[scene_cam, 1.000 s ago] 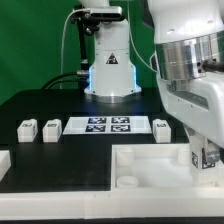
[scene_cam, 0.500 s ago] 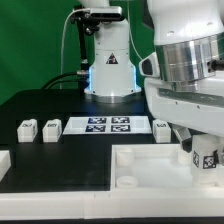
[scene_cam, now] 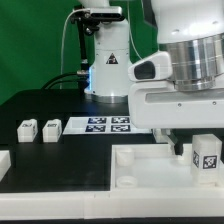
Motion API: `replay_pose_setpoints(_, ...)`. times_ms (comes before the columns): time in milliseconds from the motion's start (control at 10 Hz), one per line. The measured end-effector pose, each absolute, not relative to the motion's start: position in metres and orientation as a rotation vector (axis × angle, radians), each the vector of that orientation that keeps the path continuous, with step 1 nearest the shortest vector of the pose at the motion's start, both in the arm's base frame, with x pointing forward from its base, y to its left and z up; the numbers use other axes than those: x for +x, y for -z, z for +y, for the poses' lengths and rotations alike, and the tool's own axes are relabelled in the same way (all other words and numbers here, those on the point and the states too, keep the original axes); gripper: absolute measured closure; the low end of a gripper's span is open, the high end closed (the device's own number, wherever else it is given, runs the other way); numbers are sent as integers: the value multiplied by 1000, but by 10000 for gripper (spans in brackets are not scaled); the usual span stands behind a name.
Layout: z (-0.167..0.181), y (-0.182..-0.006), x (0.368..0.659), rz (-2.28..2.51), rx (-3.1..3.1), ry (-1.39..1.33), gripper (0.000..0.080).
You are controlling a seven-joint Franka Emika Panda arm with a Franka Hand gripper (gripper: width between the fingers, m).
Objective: Assemble one leg
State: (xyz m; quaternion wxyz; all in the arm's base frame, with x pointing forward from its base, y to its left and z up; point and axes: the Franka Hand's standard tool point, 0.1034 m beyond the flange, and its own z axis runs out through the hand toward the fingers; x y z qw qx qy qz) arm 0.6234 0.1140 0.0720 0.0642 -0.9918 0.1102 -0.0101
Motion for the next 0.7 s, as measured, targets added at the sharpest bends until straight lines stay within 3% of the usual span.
replay_pose_setpoints(300, 113, -69, 622, -217, -3042, 65, 150)
replay_pose_setpoints(400, 111, -69, 623, -215, -3042, 65, 271)
replay_pose_setpoints(500, 111, -69, 623, -180, -3043, 64, 271)
replay_pose_setpoints(600, 111, -69, 623, -151, -3043, 62, 424)
replay_pose_setpoints(700, 111, -69, 623, -70, -3045, 58, 509)
